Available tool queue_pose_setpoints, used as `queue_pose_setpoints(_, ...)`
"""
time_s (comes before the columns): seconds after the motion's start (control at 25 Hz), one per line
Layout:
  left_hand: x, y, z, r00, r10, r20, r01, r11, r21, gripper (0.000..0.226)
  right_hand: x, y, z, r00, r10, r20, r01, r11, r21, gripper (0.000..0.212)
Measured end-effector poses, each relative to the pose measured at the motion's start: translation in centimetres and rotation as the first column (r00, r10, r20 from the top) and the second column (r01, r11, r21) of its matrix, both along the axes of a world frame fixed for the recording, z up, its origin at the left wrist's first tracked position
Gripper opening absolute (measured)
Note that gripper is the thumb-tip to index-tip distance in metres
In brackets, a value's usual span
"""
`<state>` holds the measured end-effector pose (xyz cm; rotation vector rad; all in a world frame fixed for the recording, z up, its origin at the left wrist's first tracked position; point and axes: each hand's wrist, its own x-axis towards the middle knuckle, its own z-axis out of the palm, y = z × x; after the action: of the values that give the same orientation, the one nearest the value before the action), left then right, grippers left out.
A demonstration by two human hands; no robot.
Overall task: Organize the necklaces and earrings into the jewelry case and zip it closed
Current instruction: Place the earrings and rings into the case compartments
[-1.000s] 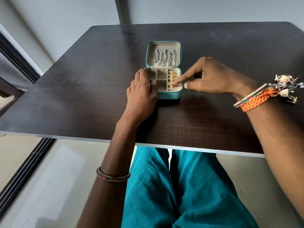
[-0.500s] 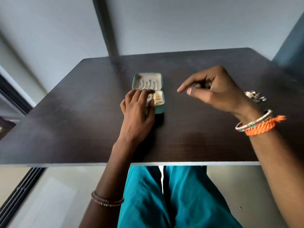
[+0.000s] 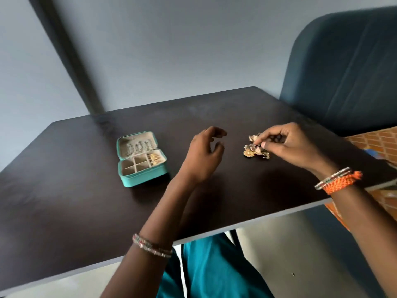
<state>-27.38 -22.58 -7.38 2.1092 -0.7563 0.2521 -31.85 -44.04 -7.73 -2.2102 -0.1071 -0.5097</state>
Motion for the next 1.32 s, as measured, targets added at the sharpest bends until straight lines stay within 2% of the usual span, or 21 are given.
queue_pose_setpoints(0.08, 1.2, -2.7, -0.6, 0.994, -0.047, -0.097, 0.045, 0.999, -0.019, 0.023, 0.2, -1.4, -0.8, 0.998, -0.061, 0.015, 0.062, 0.997, -0.036, 0.018)
queue_pose_setpoints(0.2, 2.0, -5.1, -2.4, 0.975, -0.011, -0.221, -0.007, 0.997, -0.077, 0.019, 0.1, -1.9, -1.8, 0.995, -0.097, 0.001, 0.096, 0.991, -0.090, 0.009)
queue_pose_setpoints(0.4, 1.9, -4.7, -3.8, 0.982, 0.027, -0.186, -0.040, 0.997, -0.064, 0.017, -0.2, -1.9, -1.8, 0.987, -0.159, 0.013, 0.158, 0.961, -0.225, 0.008)
queue_pose_setpoints(0.56, 1.7, -4.6, -3.9, 0.990, 0.002, -0.143, -0.001, 1.000, 0.005, 0.017, -1.3, -2.3, -2.0, 0.975, -0.181, -0.132, 0.143, 0.957, -0.253, 0.013)
queue_pose_setpoints(0.64, 1.6, -4.7, -3.9, 0.991, -0.009, -0.130, 0.011, 1.000, 0.017, 0.017, -1.7, -2.3, -2.5, 0.968, -0.206, -0.144, 0.157, 0.942, -0.296, 0.017)
queue_pose_setpoints(0.88, 1.0, -4.9, -3.7, 0.993, -0.057, -0.106, 0.057, 0.998, 0.002, 0.016, -2.6, -2.1, -2.5, 0.947, -0.276, -0.162, 0.231, 0.940, -0.253, 0.016)
queue_pose_setpoints(1.12, 0.4, -4.9, -3.4, 0.990, -0.139, -0.030, 0.136, 0.988, -0.066, 0.008, -2.8, -2.2, -2.1, 0.937, -0.342, -0.070, 0.312, 0.911, -0.269, 0.026)
queue_pose_setpoints(1.32, 0.4, -4.9, -3.4, 0.990, -0.135, -0.049, 0.126, 0.979, -0.158, 0.009, -2.4, -1.6, -2.0, 0.943, -0.333, -0.011, 0.316, 0.902, -0.294, 0.033)
